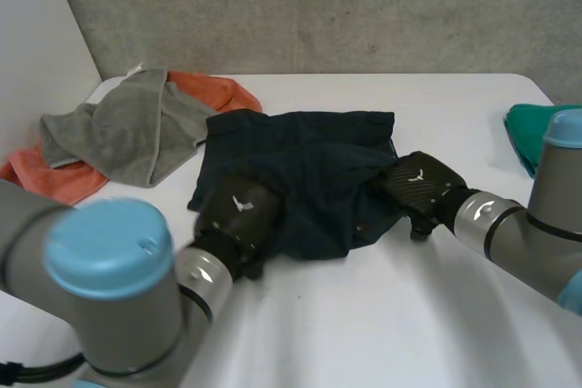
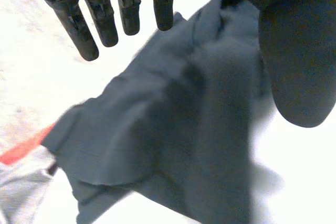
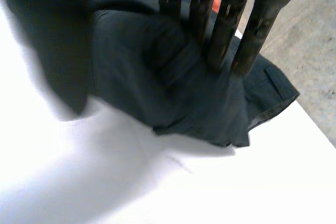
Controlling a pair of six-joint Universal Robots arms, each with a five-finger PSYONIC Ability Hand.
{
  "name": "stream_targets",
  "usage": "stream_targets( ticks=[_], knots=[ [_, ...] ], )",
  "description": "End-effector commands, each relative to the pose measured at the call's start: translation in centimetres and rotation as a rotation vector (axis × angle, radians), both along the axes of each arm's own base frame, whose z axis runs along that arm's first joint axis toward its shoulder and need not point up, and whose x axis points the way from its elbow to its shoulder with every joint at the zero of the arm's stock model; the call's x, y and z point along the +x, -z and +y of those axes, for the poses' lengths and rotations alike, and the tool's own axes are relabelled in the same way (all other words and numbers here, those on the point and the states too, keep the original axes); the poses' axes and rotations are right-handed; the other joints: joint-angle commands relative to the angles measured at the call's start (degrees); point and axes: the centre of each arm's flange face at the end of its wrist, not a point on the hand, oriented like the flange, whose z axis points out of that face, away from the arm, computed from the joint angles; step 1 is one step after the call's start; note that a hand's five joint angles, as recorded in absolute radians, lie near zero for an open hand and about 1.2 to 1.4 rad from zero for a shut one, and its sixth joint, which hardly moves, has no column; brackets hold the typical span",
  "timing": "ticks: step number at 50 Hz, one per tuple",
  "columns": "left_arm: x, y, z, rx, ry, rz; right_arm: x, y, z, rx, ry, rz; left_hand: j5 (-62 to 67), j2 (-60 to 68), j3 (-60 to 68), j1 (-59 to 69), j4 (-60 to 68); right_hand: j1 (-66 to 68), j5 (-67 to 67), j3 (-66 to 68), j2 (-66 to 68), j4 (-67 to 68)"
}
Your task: Fold the laundry.
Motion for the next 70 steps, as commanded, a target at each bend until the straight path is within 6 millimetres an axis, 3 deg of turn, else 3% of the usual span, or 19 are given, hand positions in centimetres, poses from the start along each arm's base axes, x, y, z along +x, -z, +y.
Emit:
stream_targets(
  ticks=[1, 10, 25, 36, 40, 43, 49, 56, 61, 62, 66, 69, 70],
  knots=[
    [2.0, -5.3, -3.4, -0.062, -0.061, 0.137, -1.7, -2.6, 0.3, 0.037, 0.086, -0.074, -0.06, -0.7, -0.66, -0.65, -0.59, -4.75, -10.0, -10.53, -9.77, -10.39],
    [4.1, -6.2, -8.1, -0.033, -0.093, 0.185, -2.9, -5.3, 0.1, 0.079, 0.195, -0.234, 2.29, 1.65, 1.69, 1.7, 1.76, -4.25, -9.5, -10.02, -9.26, -9.88],
    [3.1, 0.0, -11.4, 0.192, -0.126, 0.133, -2.9, -8.4, -1.2, 0.111, 0.27, -0.38, 10.37, 9.73, 9.77, 9.78, 9.84, -3.74, -8.99, -9.52, -8.76, -9.38],
    [2.2, 2.4, -12.9, 0.21, -0.12, 0.115, -2.4, -6.2, -3.7, 0.194, 0.347, -0.335, 18.44, 17.8, 17.84, 17.84, 17.91, -3.4, -8.65, -9.18, -8.42, -9.04],
    [1.8, 3.3, -13.4, 0.215, -0.118, 0.108, -1.6, -5.4, -4.0, 0.207, 0.346, -0.324, 25.33, 24.69, 24.73, 24.73, 24.8, -3.24, -8.49, -9.02, -8.25, -8.87],
    [1.6, 4.0, -13.9, 0.22, -0.121, 0.105, -1.2, -4.8, -4.2, 0.232, 0.353, -0.337, 40.28, 39.64, 39.68, 39.68, 39.75, -2.23, -7.48, -8.01, -7.25, -7.87],
    [1.5, 3.7, -14.2, 0.208, -0.12, 0.111, -0.3, -3.5, -5.0, 0.312, 0.375, -0.393, 62.32, 61.68, 61.72, 61.72, 61.79, -1.56, -6.81, -7.33, -6.57, -7.19],
    [1.5, 3.5, -13.9, 0.208, -0.125, 0.109, 1.1, -2.7, -5.8, 0.33, 0.358, -0.397, 66.37, 65.73, 65.77, 65.77, 65.84, -1.22, -6.47, -7.0, -6.23, -6.86],
    [1.7, 1.9, -13.6, 0.179, -0.123, 0.123, 1.4, -1.0, -6.9, 0.358, 0.367, -0.378, 66.37, 65.73, 65.77, 65.77, 65.84, 2.63, -2.61, -3.14, -2.38, -3.0],
    [1.7, 1.4, -13.5, 0.171, -0.124, 0.128, 1.5, -0.7, -7.0, 0.365, 0.368, -0.37, 66.37, 65.73, 65.77, 65.77, 65.84, 5.48, 0.23, -0.3, 0.47, -0.15],
    [2.0, -1.0, -13.2, 0.121, -0.121, 0.155, 1.6, -0.8, -7.3, 0.355, 0.356, -0.357, 66.37, 65.73, 65.77, 65.77, 65.84, 54.62, 49.37, 48.84, 49.61, 48.99],
    [2.4, -3.7, -12.7, 0.066, -0.12, 0.184, 1.5, -2.6, -7.2, 0.279, 0.321, -0.333, 66.37, 65.73, 65.77, 65.77, 65.84, 54.74, 49.49, 48.96, 49.72, 49.1],
    [2.6, -4.4, -12.6, 0.053, -0.12, 0.191, 1.3, -4.2, -6.9, 0.21, 0.291, -0.303, 66.37, 65.73, 65.77, 65.77, 65.84, 54.74, 49.49, 48.96, 49.72, 49.1]
  ],
)
